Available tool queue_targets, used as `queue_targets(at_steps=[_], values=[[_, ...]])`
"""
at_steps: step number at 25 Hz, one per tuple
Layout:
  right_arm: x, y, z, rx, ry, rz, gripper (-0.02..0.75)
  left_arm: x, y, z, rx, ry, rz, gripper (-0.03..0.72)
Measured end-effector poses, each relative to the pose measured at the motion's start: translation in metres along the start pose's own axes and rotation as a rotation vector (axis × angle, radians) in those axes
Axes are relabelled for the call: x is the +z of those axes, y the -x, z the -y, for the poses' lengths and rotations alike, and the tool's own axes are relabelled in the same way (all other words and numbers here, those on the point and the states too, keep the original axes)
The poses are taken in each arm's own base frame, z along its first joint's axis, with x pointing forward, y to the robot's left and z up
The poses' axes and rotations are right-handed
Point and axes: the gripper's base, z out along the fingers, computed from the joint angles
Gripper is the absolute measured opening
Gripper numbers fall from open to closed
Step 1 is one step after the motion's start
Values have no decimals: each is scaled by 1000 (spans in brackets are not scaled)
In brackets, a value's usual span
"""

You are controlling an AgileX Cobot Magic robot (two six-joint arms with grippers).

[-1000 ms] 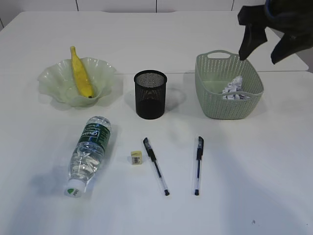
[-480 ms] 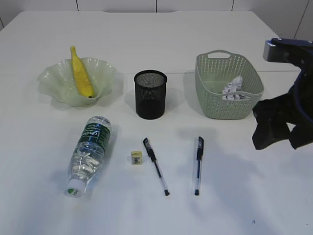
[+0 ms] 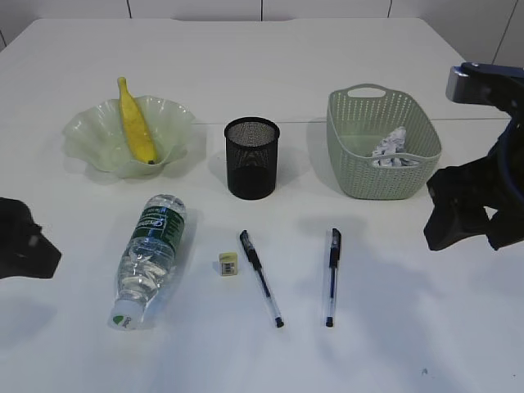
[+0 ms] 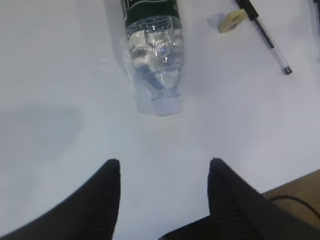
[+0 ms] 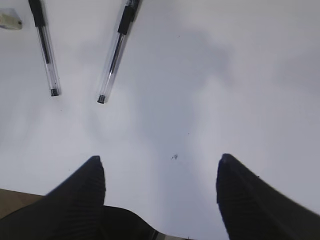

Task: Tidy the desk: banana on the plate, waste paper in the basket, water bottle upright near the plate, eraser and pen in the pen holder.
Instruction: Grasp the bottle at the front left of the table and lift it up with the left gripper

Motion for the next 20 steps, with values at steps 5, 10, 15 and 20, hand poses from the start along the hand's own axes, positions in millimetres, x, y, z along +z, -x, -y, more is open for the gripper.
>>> queue_targets(at_steps=[5, 10, 15, 20], values=[[0, 0, 0, 1, 0, 1, 516, 26, 10, 7, -65, -9, -10, 396], [0, 0, 0, 1, 2, 3, 515, 59, 13, 7, -87, 12, -87, 480], [0, 1, 0, 1, 3, 7, 515, 89, 17, 8, -125, 25, -110, 543], [0, 1, 0, 1, 3, 7, 515, 110, 19, 7, -143, 30, -109, 548]])
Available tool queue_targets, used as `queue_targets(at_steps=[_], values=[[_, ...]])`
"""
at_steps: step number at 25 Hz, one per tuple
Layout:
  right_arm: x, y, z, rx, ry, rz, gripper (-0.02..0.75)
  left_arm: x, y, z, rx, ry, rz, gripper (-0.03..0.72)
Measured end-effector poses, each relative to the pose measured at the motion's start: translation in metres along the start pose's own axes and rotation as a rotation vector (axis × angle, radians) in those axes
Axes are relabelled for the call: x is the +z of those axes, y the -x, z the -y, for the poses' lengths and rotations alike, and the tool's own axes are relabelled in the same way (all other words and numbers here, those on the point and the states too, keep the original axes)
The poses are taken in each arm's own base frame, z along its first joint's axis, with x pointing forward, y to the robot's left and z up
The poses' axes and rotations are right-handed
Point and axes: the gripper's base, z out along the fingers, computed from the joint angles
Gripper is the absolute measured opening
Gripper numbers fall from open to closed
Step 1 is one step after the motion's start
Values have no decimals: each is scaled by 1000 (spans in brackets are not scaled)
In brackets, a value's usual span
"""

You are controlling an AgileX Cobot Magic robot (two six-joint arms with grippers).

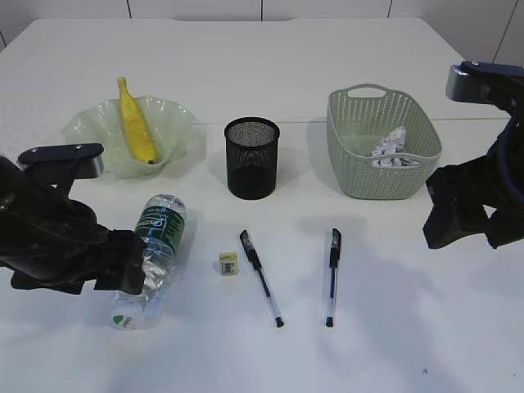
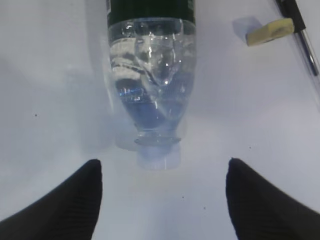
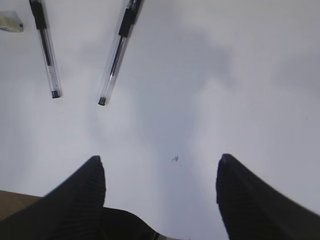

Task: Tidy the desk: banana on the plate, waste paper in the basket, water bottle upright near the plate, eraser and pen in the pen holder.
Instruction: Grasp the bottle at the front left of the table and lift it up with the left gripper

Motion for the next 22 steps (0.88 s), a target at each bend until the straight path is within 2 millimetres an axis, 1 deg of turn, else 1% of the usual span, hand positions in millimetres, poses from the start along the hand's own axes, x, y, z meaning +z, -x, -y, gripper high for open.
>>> queue_targets(at_steps=[7, 13, 17, 22], values=[[0, 0, 0, 0, 0, 0, 515, 29, 0, -1, -13, 23, -45, 549], [0, 0, 0, 2, 0, 0, 515, 45, -1, 1, -26, 18, -53, 548], [0, 0, 0, 2, 0, 0, 515, 53, -2, -1, -29, 27, -66, 548], [0, 0, 0, 2, 0, 0, 515, 54, 1, 0, -30, 15, -35, 547]])
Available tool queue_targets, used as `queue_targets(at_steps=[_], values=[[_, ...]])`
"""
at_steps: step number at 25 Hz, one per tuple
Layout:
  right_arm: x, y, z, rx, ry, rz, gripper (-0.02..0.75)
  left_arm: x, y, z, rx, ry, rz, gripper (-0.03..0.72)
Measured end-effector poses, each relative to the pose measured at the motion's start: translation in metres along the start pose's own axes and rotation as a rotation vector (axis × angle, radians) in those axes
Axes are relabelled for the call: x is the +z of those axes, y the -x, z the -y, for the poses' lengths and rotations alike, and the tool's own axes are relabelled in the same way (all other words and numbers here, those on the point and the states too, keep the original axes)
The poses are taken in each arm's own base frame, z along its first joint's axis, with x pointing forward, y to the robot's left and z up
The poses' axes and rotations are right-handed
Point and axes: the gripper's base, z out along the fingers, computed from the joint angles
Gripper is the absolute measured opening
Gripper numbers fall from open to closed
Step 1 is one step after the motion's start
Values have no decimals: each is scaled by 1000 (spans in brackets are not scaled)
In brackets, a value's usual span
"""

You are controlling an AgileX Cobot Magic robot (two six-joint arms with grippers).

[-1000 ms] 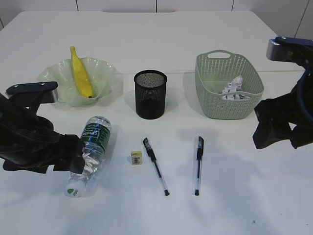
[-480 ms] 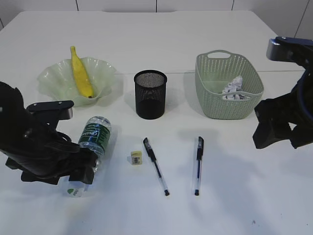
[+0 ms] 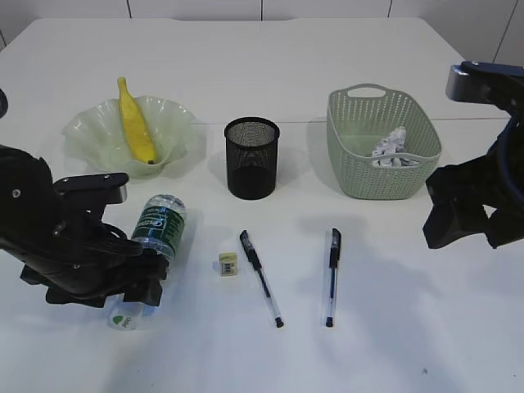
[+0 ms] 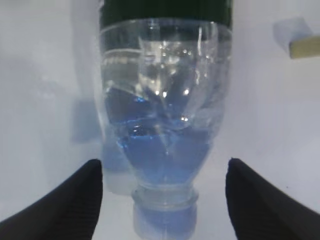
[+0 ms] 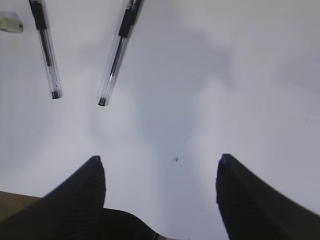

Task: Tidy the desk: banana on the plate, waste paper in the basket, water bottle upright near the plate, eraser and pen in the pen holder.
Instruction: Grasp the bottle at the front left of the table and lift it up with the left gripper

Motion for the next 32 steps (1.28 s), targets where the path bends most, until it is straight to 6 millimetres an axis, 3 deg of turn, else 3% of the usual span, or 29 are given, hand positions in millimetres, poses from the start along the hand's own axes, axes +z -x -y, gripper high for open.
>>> queue_targets(at_steps=[8, 24, 32], values=[[0, 0, 0, 0, 0, 1, 515, 2, 2, 0, -1, -6, 16, 495], [0, 1, 0, 2, 3, 14, 515, 12, -3, -2, -4, 21, -40, 468], [0, 1, 0, 2, 3, 14, 515, 12, -3, -2, -5, 21, -41, 286]])
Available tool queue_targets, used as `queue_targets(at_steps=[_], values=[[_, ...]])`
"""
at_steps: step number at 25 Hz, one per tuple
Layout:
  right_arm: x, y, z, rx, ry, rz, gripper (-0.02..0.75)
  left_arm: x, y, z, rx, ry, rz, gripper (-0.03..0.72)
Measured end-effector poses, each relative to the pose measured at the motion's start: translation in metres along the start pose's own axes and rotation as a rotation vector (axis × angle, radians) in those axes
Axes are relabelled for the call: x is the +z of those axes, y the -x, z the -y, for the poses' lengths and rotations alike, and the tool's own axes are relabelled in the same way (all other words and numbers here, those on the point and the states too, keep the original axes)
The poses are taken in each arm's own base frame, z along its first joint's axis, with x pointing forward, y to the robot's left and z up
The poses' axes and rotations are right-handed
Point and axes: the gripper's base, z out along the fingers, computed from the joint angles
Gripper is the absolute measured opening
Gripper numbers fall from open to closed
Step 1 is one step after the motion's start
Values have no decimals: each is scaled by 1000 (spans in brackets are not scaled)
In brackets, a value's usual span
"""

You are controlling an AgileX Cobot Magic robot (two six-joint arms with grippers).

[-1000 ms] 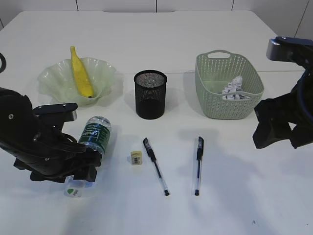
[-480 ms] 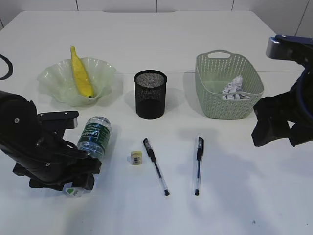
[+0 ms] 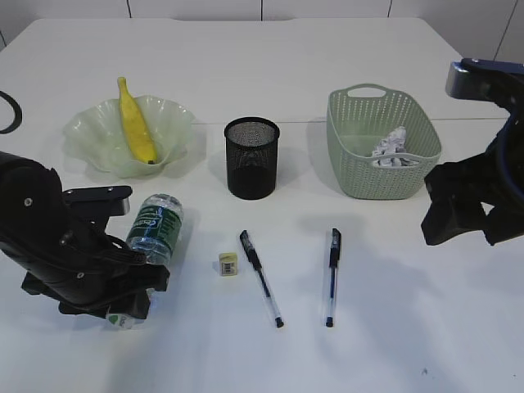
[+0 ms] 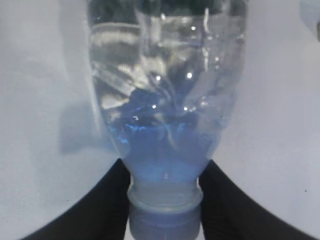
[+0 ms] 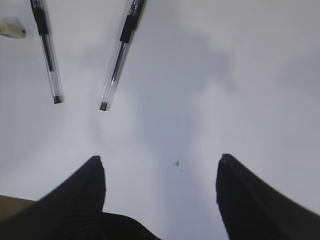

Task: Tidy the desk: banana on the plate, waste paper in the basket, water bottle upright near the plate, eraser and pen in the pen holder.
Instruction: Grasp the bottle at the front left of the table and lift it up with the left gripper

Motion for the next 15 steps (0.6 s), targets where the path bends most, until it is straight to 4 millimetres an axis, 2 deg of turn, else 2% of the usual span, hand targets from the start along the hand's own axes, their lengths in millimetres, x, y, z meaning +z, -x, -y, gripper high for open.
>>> queue_targets(at_steps=[11, 15], values=[[0, 0, 0, 0, 0, 0, 514, -2, -3, -1, 10, 20, -46, 255], [0, 0, 0, 0, 0, 0, 514, -15, -6, -2, 61, 22, -63, 244]])
